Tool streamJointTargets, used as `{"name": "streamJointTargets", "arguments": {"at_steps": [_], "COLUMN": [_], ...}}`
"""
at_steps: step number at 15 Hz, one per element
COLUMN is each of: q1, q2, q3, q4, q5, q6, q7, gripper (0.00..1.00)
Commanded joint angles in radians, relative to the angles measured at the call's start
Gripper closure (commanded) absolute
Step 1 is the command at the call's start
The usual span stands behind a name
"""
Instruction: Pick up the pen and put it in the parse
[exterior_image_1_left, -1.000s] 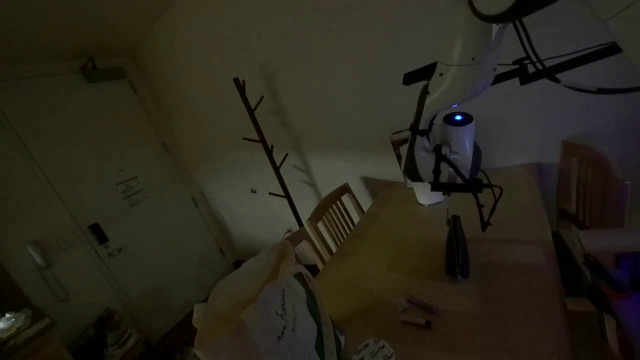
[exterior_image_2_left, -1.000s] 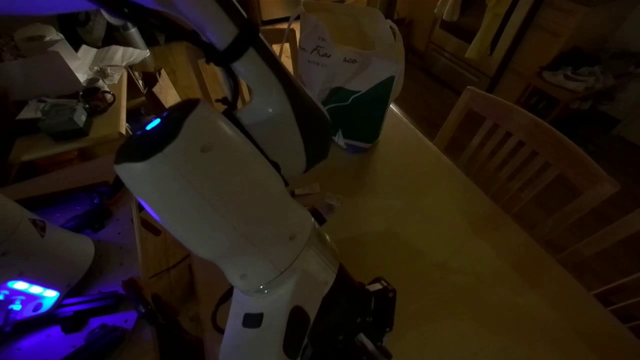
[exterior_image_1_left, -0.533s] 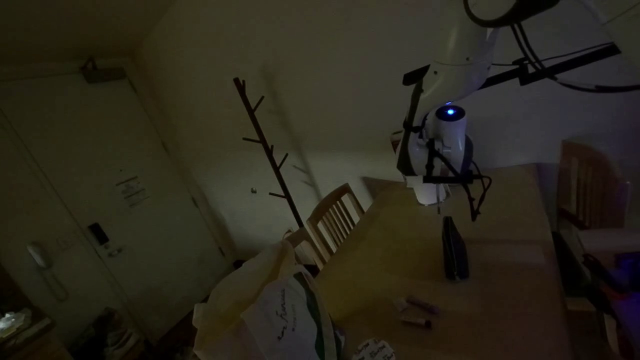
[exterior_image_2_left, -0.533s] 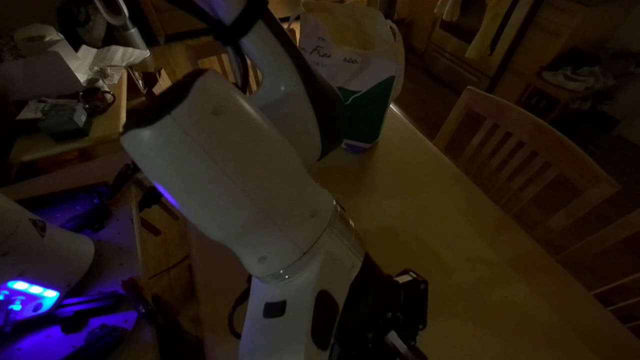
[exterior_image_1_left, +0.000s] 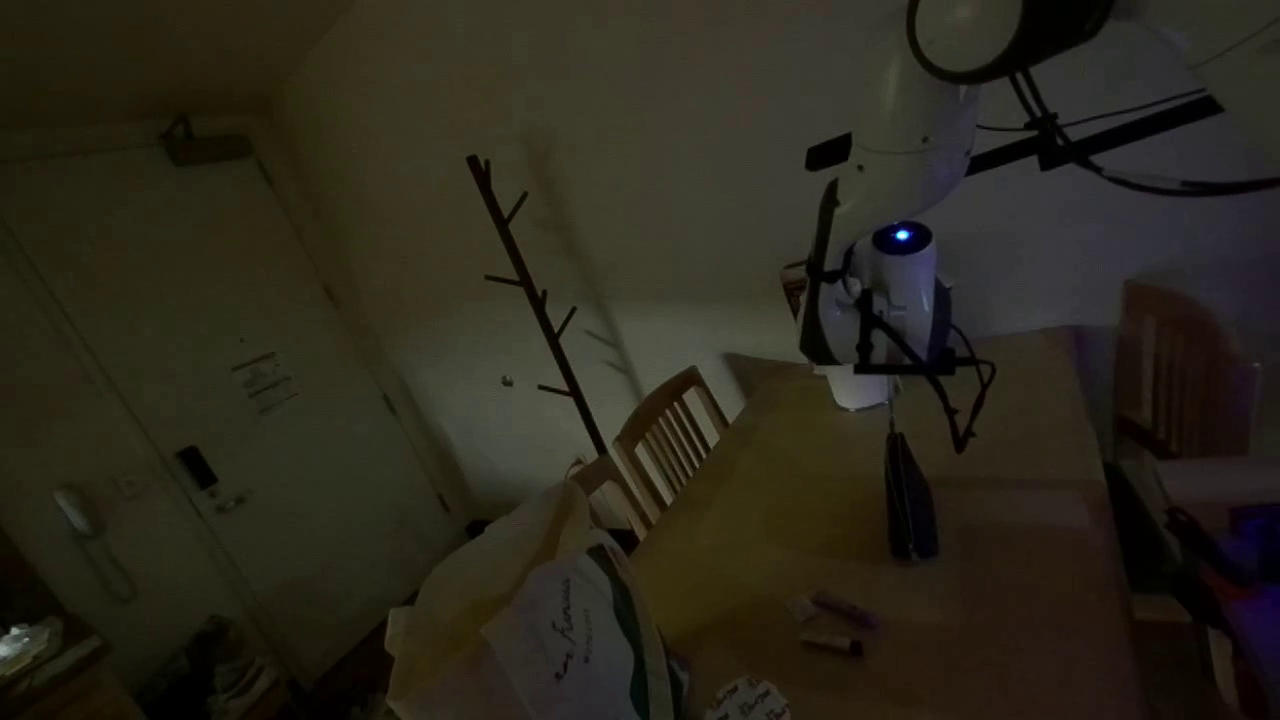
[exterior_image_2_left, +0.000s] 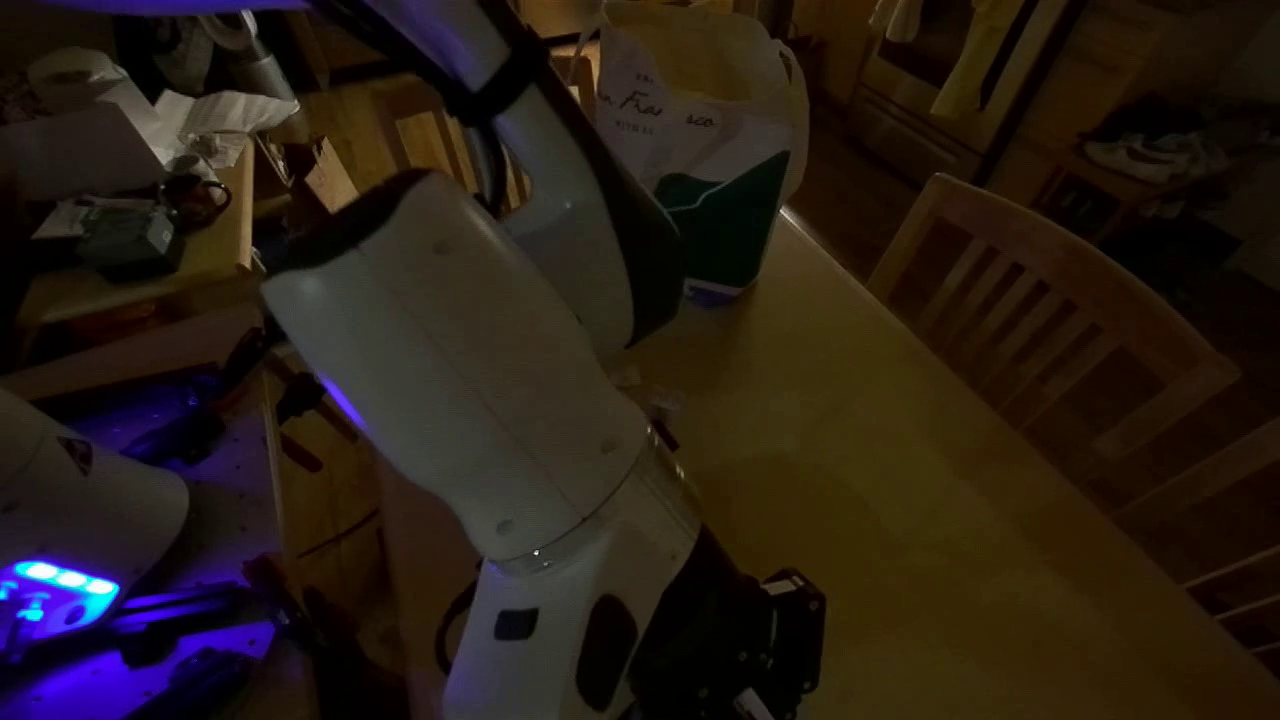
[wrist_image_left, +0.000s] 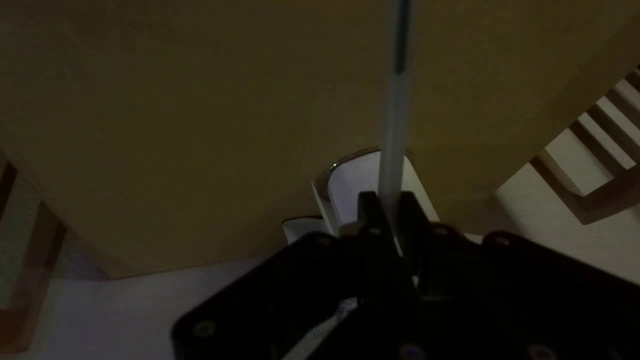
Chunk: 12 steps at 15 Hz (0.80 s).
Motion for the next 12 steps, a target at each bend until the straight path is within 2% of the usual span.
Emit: {"name": "streamJointTargets", "arguments": {"at_steps": [1, 10, 12], "q1": [0.050, 0.080, 0.079], "q2": [0.026, 0.048, 0.033], "q3": [-0.030, -0.043, -0.043], "q4": [-0.019, -0.036, -0.060], "q5": [0.034, 0.030, 0.040], "q6": [0.000, 0.000, -0.069], "q7": [0.035, 0.064, 0.043], "gripper": [0.97, 0.97, 0.97]}}
